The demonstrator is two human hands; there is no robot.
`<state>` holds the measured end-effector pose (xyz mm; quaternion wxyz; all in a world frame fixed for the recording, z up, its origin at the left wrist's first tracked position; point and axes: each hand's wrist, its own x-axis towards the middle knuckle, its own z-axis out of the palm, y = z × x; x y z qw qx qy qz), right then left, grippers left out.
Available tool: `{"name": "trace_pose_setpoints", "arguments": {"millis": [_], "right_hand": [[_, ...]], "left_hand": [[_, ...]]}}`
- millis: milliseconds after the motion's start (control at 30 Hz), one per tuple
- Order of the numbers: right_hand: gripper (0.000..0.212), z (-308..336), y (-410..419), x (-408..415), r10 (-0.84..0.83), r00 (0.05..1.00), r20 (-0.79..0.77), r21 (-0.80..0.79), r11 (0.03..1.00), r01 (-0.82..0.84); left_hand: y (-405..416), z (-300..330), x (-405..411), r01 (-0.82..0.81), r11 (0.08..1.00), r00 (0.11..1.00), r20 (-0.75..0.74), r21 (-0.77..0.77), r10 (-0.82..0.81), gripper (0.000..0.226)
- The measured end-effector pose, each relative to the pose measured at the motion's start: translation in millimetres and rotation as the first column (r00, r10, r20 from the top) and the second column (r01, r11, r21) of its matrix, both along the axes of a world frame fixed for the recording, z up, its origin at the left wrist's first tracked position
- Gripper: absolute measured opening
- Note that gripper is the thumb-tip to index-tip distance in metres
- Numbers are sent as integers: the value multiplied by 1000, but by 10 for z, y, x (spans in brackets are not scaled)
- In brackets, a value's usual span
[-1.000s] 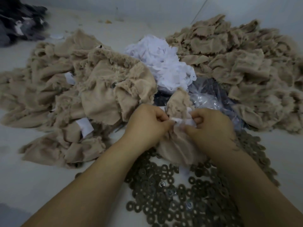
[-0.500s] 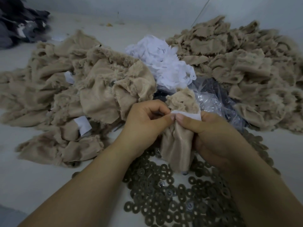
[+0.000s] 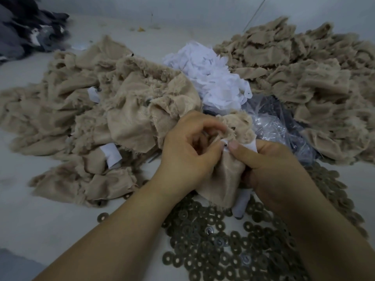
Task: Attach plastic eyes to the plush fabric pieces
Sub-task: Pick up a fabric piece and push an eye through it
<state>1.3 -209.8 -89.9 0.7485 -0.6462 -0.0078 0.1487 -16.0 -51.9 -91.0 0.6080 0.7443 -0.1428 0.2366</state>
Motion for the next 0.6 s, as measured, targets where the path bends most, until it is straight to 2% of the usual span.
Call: {"name": "trace_pose_setpoints", "arguments": {"millis": [67,167,333,467,500,600], "right_hand": [[33,-10,-8,-4,2,999,35,-1,1000,-2],[15,-12,-5,-15,-8,998,65,-6,1000,9],[15,-9,13,-50,-103,969,224,-163,977,141],[8,24,11,-41,-165,946,278,-190,956,223],[11,28,8,-31,-167,944,283,-191,955,226],[65,2,-11,-33,-123,921,370,-222,951,216]], "left_hand": [[-12,6,-11,-53,992,996,83,114,44,19],[-26,12,-15,-105,982,993,71,157,94,11],[-3,20,-15,-60,981,998,38,186,53,13],[21,7,-4,-72,978,997,51,197,63,8],[24,6,-5,-67,978,997,49,195,59,5],[34,-13,10,-72,979,997,41,189,65,4]]}}
